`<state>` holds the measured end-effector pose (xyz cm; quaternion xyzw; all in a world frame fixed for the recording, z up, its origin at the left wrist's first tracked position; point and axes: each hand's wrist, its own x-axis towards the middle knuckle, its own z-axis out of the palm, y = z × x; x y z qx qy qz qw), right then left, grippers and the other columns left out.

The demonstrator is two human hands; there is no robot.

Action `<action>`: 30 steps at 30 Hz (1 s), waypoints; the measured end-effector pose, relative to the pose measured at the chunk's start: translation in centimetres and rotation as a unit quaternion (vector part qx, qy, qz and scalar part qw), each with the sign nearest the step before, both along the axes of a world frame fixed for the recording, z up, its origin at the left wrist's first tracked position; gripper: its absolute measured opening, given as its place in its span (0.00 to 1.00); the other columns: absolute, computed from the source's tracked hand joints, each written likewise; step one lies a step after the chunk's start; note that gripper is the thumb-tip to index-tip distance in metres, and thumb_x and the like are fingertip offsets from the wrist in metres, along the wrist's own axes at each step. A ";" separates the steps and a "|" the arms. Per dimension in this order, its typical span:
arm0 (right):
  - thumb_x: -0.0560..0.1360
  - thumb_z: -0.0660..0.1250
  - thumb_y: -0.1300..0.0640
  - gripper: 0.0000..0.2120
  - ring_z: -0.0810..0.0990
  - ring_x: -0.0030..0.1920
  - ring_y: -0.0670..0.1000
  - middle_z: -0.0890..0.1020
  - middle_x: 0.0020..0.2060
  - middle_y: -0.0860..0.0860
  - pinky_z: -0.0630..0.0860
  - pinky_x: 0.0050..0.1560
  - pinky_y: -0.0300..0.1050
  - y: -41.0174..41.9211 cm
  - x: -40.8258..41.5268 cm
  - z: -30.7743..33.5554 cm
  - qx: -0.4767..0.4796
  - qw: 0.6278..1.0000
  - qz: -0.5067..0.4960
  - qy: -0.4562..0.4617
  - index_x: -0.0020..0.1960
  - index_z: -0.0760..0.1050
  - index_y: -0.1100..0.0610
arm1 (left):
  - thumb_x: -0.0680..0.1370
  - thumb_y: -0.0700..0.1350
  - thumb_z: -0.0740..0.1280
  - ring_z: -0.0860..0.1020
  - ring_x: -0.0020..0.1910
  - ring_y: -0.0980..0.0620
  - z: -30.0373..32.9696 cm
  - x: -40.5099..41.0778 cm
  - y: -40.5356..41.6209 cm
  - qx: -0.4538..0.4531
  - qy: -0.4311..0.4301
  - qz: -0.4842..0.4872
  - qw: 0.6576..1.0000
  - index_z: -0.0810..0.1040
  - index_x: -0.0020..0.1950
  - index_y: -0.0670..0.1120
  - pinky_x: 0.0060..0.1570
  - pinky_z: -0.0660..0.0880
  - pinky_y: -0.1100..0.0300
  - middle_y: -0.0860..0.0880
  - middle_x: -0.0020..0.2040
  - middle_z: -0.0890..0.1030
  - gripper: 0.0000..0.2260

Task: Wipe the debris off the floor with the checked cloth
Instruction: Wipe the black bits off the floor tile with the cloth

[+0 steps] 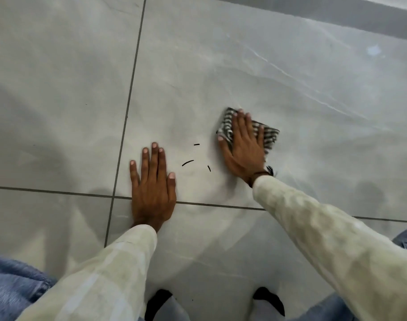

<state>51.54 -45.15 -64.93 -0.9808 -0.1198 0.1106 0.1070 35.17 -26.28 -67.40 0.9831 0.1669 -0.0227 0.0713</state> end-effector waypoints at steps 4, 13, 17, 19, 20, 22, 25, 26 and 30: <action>0.84 0.54 0.39 0.36 0.53 0.87 0.52 0.57 0.87 0.51 0.49 0.86 0.64 1.6 -3.3 0.4 0.000 0.984 0.179 -0.008 0.87 0.55 0.55 | 0.87 0.51 0.49 0.52 0.89 0.42 0.5 0.1 0.1 -0.001 0.005 -0.008 1.000 0.52 0.88 0.41 0.86 0.51 0.35 0.43 0.90 0.52 0.30; 0.83 0.55 0.37 0.38 0.51 0.88 0.53 0.54 0.88 0.50 0.50 0.86 0.64 -5.2 -7.7 -0.1 -0.014 0.997 0.071 -0.021 0.87 0.53 0.55 | 0.87 0.51 0.51 0.54 0.89 0.41 0.6 -1.8 2.1 0.007 0.003 0.061 0.998 0.54 0.88 0.40 0.86 0.52 0.36 0.41 0.89 0.54 0.30; 0.83 0.54 0.37 0.38 0.53 0.87 0.52 0.57 0.87 0.51 0.52 0.85 0.65 -3.0 -5.1 0.1 -0.004 0.992 0.125 -0.017 0.87 0.55 0.55 | 0.87 0.51 0.50 0.53 0.89 0.42 0.2 -1.9 2.1 0.014 -0.002 0.055 0.998 0.52 0.88 0.40 0.86 0.52 0.36 0.41 0.89 0.53 0.30; 0.83 0.55 0.38 0.37 0.53 0.87 0.52 0.57 0.87 0.50 0.51 0.85 0.65 -1.7 -1.5 0.2 -0.008 0.992 0.127 -0.018 0.87 0.55 0.54 | 0.87 0.51 0.49 0.53 0.89 0.41 0.1 -1.9 2.2 0.015 -0.007 0.056 0.998 0.52 0.88 0.40 0.86 0.52 0.36 0.41 0.89 0.53 0.30; 0.84 0.55 0.38 0.36 0.53 0.87 0.52 0.56 0.87 0.50 0.49 0.86 0.64 -1.1 0.1 0.3 -0.011 0.993 0.115 -0.009 0.87 0.54 0.54 | 0.87 0.51 0.50 0.54 0.89 0.41 0.1 -1.9 2.3 0.012 -0.010 0.057 0.998 0.52 0.88 0.40 0.86 0.52 0.36 0.41 0.89 0.53 0.30; 0.85 0.55 0.39 0.36 0.51 0.88 0.52 0.54 0.88 0.50 0.46 0.86 0.63 -0.1 1.6 0.4 -0.006 0.997 0.081 0.006 0.87 0.52 0.54 | 0.87 0.51 0.50 0.54 0.89 0.41 0.1 -2.0 2.2 0.009 -0.014 0.057 0.998 0.52 0.88 0.40 0.86 0.51 0.36 0.41 0.89 0.53 0.30; 0.84 0.57 0.40 0.36 0.53 0.87 0.53 0.56 0.87 0.52 0.49 0.86 0.65 -0.2 -1.1 0.6 -0.008 0.991 0.130 -0.002 0.87 0.54 0.56 | 0.87 0.51 0.48 0.53 0.89 0.42 0.3 -1.9 2.1 0.010 -0.011 0.059 0.998 0.52 0.88 0.40 0.86 0.52 0.36 0.41 0.89 0.53 0.30; 0.83 0.58 0.40 0.37 0.54 0.87 0.54 0.58 0.87 0.53 0.53 0.85 0.66 -0.8 -2.9 0.7 -0.013 0.983 0.183 -0.012 0.86 0.55 0.56 | 0.87 0.51 0.48 0.53 0.89 0.42 0.4 -1.9 2.1 0.012 -0.010 0.060 0.998 0.52 0.88 0.40 0.86 0.52 0.36 0.41 0.89 0.53 0.30; 0.84 0.56 0.37 0.37 0.53 0.87 0.52 0.58 0.87 0.51 0.55 0.84 0.66 -2.9 -8.1 0.1 -0.003 0.948 0.317 -0.016 0.86 0.55 0.55 | 0.88 0.51 0.47 0.53 0.89 0.42 0.5 -1.8 2.0 0.021 -0.012 0.061 0.998 0.51 0.88 0.40 0.86 0.53 0.36 0.41 0.89 0.53 0.30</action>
